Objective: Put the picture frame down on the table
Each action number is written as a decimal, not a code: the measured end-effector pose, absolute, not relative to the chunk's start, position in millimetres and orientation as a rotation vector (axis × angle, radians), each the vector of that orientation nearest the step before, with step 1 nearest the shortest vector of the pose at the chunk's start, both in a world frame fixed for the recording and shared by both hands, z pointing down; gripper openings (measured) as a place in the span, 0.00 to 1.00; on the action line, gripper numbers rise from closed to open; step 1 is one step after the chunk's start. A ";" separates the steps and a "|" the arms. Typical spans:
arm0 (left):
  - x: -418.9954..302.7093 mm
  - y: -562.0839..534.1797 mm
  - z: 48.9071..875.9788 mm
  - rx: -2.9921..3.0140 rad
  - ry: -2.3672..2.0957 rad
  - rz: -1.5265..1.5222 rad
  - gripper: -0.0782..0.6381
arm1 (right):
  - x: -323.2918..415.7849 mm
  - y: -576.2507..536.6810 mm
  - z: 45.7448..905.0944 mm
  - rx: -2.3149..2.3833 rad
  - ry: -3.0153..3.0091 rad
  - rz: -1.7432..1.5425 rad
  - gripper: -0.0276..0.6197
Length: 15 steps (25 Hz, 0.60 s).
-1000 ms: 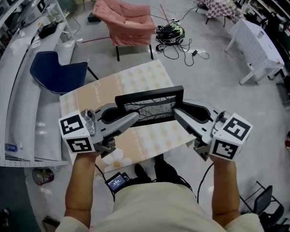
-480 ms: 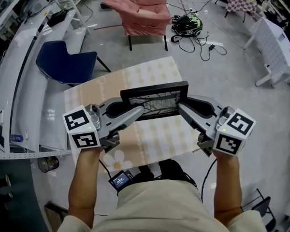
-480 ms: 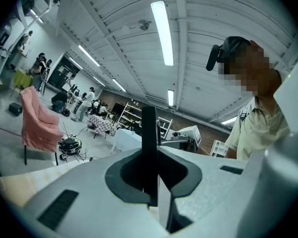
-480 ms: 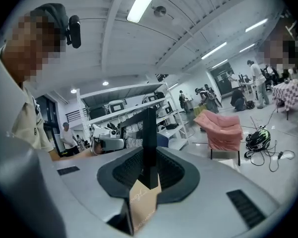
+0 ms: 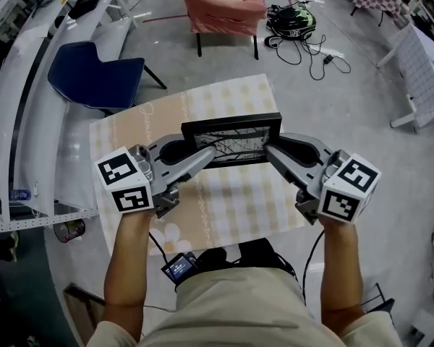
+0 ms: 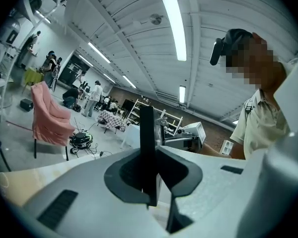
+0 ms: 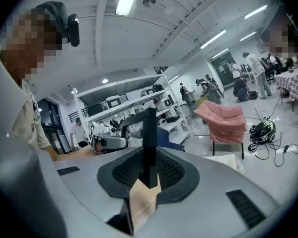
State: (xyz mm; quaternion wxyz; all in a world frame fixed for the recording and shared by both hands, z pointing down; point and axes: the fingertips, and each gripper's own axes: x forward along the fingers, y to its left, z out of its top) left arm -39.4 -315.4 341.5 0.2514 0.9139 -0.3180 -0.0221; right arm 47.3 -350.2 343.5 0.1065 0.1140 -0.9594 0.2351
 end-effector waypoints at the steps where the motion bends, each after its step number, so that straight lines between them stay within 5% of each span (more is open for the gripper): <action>1: -36.0 -323.9 349.5 2.476 -0.878 -0.051 0.19 | 50.5 -359.0 351.6 0.328 -2.822 0.701 0.16; 15: -69.1 -374.5 439.3 2.333 -0.969 -0.009 0.21 | 16.4 -411.5 440.1 0.265 -2.716 0.820 0.15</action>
